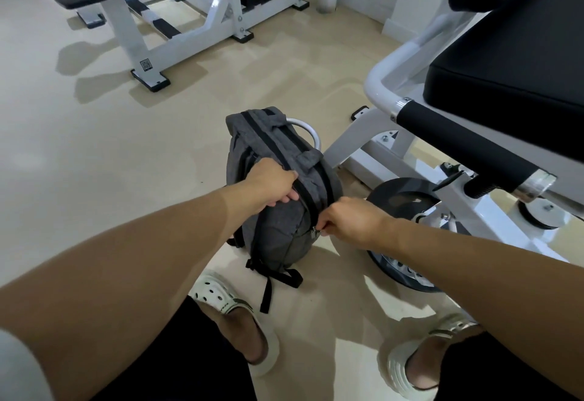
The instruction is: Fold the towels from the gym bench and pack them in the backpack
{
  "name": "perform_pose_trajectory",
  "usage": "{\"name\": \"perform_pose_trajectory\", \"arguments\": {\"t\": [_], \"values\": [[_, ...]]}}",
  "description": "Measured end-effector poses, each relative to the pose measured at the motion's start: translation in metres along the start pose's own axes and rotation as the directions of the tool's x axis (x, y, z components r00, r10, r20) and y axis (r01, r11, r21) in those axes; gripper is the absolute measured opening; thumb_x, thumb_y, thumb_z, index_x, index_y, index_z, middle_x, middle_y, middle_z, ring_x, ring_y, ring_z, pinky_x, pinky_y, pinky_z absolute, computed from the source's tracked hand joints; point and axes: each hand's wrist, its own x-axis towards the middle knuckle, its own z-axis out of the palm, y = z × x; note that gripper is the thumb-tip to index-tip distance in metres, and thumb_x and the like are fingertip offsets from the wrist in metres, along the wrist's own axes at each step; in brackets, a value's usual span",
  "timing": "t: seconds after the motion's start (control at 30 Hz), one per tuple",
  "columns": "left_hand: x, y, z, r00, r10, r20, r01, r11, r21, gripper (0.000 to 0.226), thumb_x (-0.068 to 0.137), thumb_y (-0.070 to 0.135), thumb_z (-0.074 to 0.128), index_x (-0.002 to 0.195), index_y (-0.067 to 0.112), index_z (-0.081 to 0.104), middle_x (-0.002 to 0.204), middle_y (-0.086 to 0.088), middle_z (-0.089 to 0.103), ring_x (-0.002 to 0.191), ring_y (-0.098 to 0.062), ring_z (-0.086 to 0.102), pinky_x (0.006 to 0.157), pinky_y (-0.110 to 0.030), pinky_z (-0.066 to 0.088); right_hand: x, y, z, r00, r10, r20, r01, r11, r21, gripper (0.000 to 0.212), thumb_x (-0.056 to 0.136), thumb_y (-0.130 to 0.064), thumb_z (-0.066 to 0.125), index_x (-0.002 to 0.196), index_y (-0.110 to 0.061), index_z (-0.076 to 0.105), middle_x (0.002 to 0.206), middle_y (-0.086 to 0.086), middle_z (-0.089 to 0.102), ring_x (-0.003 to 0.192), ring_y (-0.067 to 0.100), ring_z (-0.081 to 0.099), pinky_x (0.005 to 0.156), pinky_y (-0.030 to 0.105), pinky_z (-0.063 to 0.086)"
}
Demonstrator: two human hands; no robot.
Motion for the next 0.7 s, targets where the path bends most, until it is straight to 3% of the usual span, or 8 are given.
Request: {"name": "perform_pose_trajectory", "arguments": {"t": [0.07, 0.17, 0.23, 0.3, 0.4, 0.5, 0.6, 0.7], "values": [[0.002, 0.001, -0.003, 1.000, -0.008, 0.016, 0.007, 1.000, 0.021, 0.035, 0.104, 0.038, 0.054, 0.093, 0.007, 0.066, 0.079, -0.005, 0.075, 0.070, -0.018, 0.068, 0.061, -0.029, 0.049, 0.000, 0.003, -0.004, 1.000, 0.003, 0.022, -0.003, 1.000, 0.003, 0.024, 0.099, -0.030, 0.063, 0.120, -0.032, 0.073, 0.111, -0.015, 0.074, 0.102, 0.011, 0.067, 0.085, 0.035, 0.056], [0.012, -0.002, -0.015, 0.995, 0.037, -0.097, -0.022, 0.989, 0.149, 0.051, 0.098, 0.057, 0.052, 0.087, 0.011, 0.067, 0.082, -0.005, 0.073, 0.076, -0.023, 0.070, 0.077, -0.036, 0.058, -0.003, 0.008, -0.018, 0.998, 0.055, 0.018, -0.055, 0.998, -0.018, 0.026, 0.092, -0.049, 0.066, 0.112, -0.034, 0.074, 0.105, -0.015, 0.073, 0.097, 0.012, 0.065, 0.082, 0.035, 0.055], [0.022, -0.005, -0.025, 0.969, 0.095, -0.229, -0.042, 0.973, 0.226, 0.057, 0.091, 0.066, 0.055, 0.109, 0.013, 0.064, 0.107, -0.006, 0.071, 0.094, -0.028, 0.067, 0.090, -0.040, 0.055, -0.004, 0.011, -0.025, 0.986, 0.139, -0.096, -0.136, 0.990, 0.034, 0.023, 0.094, -0.052, 0.063, 0.101, -0.032, 0.073, 0.095, -0.011, 0.072, 0.090, 0.015, 0.066, 0.078, 0.035, 0.055], [0.026, -0.007, -0.029, 0.963, 0.034, -0.268, -0.006, 0.995, 0.104, 0.079, 0.086, 0.065, 0.064, 0.141, 0.012, 0.043, 0.135, -0.007, 0.059, 0.118, -0.032, 0.059, 0.100, -0.044, 0.050, -0.002, 0.014, -0.029, 0.932, 0.254, -0.258, -0.210, 0.960, 0.187, 0.018, 0.096, -0.045, 0.063, 0.098, -0.027, 0.065, 0.093, -0.007, 0.067, 0.087, 0.019, 0.065, 0.074, 0.036, 0.052], [0.028, -0.007, -0.021, 0.992, -0.052, -0.114, 0.044, 0.996, -0.073, 0.096, 0.086, 0.057, 0.072, 0.158, 0.019, 0.023, 0.157, -0.008, 0.042, 0.138, -0.036, 0.047, 0.112, -0.052, 0.044, 0.004, 0.016, -0.028, 0.877, 0.363, -0.316, -0.225, 0.889, 0.398, 0.028, 0.095, -0.039, 0.066, 0.115, -0.022, 0.058, 0.109, -0.004, 0.060, 0.098, 0.021, 0.060, 0.085, 0.041, 0.053], [0.027, 0.000, -0.006, 0.999, 0.008, 0.046, -0.007, 1.000, -0.031, 0.079, 0.097, 0.045, 0.065, 0.162, 0.026, 0.024, 0.161, -0.002, 0.039, 0.142, -0.032, 0.043, 0.112, -0.042, 0.041, 0.007, 0.025, -0.024, 0.921, 0.339, -0.192, -0.265, 0.906, 0.331, 0.037, 0.093, -0.035, 0.069, 0.124, -0.019, 0.058, 0.118, 0.004, 0.058, 0.102, 0.025, 0.059, 0.083, 0.037, 0.049], [0.025, 0.011, 0.005, 0.990, 0.052, 0.128, -0.051, 0.999, -0.008, 0.062, 0.103, 0.034, 0.058, 0.159, 0.023, 0.033, 0.156, -0.001, 0.045, 0.134, -0.026, 0.049, 0.099, -0.030, 0.041, 0.002, 0.036, -0.028, 0.919, 0.373, -0.131, -0.330, 0.906, 0.265, 0.022, 0.092, -0.035, 0.070, 0.103, -0.016, 0.064, 0.097, 0.001, 0.061, 0.087, 0.024, 0.056, 0.071, 0.032, 0.044], [0.029, 0.010, 0.014, 0.978, 0.061, 0.201, -0.070, 0.997, 0.035, 0.058, 0.103, 0.029, 0.058, 0.157, 0.024, 0.038, 0.154, 0.001, 0.049, 0.133, -0.025, 0.051, 0.109, -0.035, 0.043, -0.003, 0.041, -0.034, 0.936, 0.351, -0.029, -0.337, 0.915, 0.222, 0.023, 0.089, -0.039, 0.072, 0.082, -0.019, 0.063, 0.078, -0.004, 0.057, 0.083, 0.024, 0.059, 0.068, 0.031, 0.045]]}}
